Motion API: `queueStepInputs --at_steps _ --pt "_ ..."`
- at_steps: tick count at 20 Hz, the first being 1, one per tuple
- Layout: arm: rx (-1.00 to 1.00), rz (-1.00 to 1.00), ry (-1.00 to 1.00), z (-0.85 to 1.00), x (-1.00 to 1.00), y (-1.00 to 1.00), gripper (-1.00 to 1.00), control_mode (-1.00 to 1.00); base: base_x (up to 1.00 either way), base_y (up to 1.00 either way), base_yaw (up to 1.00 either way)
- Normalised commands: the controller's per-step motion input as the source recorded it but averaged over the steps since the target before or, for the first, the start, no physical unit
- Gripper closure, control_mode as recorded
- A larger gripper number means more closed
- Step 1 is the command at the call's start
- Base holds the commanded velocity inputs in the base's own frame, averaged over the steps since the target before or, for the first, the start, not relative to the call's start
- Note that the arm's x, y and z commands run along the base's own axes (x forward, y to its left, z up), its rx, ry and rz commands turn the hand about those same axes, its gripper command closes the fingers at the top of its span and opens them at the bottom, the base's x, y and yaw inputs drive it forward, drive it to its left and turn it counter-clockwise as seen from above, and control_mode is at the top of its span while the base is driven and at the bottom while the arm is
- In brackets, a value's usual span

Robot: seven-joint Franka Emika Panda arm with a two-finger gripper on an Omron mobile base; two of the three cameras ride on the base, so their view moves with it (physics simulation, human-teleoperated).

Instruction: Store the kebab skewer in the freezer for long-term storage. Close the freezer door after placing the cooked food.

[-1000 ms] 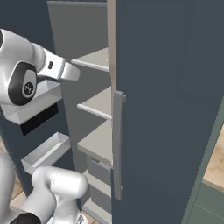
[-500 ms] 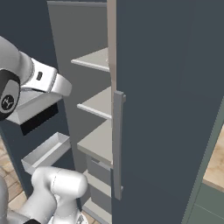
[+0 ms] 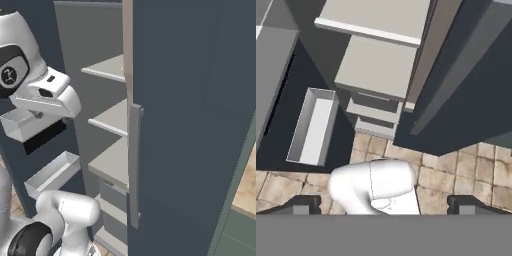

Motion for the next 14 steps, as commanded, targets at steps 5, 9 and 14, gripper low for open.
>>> queueStepInputs --at_steps 5,9,14 --pt "0.00 -0.01 0.36 -0.52 -0.02 -0.05 -1.00 -1.00 0.00 0.00 0.00" --pt "0.02 0.00 0.15 -0.51 -0.19 -0.10 -1.00 -1.00 0.00 0.00 0.00" --pt "0.03 0.00 0.01 -0.59 -0.08 -0.04 -1.00 -1.00 0.00 0.00 0.00"
